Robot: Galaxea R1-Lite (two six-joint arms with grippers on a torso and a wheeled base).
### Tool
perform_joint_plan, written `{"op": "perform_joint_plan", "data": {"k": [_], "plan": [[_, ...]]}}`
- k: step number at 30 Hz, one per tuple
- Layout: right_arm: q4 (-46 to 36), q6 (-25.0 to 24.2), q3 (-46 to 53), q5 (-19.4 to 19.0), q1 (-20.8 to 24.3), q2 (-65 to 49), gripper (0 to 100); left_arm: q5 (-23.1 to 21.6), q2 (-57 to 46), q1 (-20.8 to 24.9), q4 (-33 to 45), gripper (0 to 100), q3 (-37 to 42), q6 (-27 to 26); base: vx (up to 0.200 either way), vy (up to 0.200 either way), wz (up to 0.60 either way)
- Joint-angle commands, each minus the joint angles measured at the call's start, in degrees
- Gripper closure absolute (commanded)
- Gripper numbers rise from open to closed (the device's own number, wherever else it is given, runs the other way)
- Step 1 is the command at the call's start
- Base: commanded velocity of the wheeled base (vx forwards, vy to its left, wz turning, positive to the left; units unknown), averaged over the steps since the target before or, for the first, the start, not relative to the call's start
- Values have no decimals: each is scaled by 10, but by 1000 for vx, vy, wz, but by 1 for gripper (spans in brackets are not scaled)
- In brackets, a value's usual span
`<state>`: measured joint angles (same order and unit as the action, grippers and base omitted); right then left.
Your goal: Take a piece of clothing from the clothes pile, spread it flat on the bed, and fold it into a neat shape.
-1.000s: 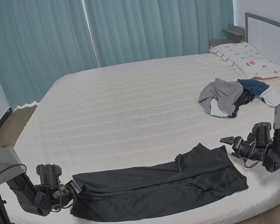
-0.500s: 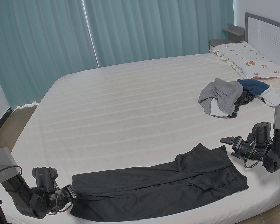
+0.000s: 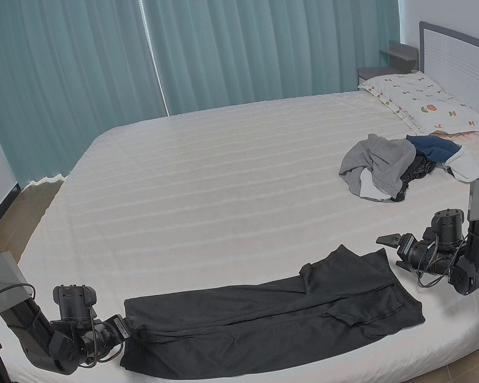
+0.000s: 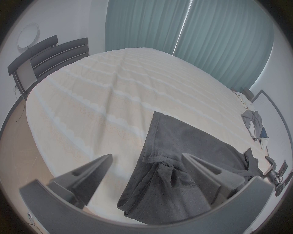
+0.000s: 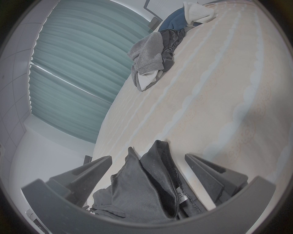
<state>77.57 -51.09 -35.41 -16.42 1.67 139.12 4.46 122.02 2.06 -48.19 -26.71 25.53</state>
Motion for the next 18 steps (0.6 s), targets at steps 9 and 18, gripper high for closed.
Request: {"op": "perform_joint_plan", "data": {"k": [9, 18], "plan": [[0, -1, 0, 1, 1, 0, 0, -25, 18, 8, 0, 0, -26, 69, 0, 0, 0], [0, 0, 0, 1, 1, 1, 0, -27, 52, 12, -1, 100, -42, 80, 0, 0, 0]]}}
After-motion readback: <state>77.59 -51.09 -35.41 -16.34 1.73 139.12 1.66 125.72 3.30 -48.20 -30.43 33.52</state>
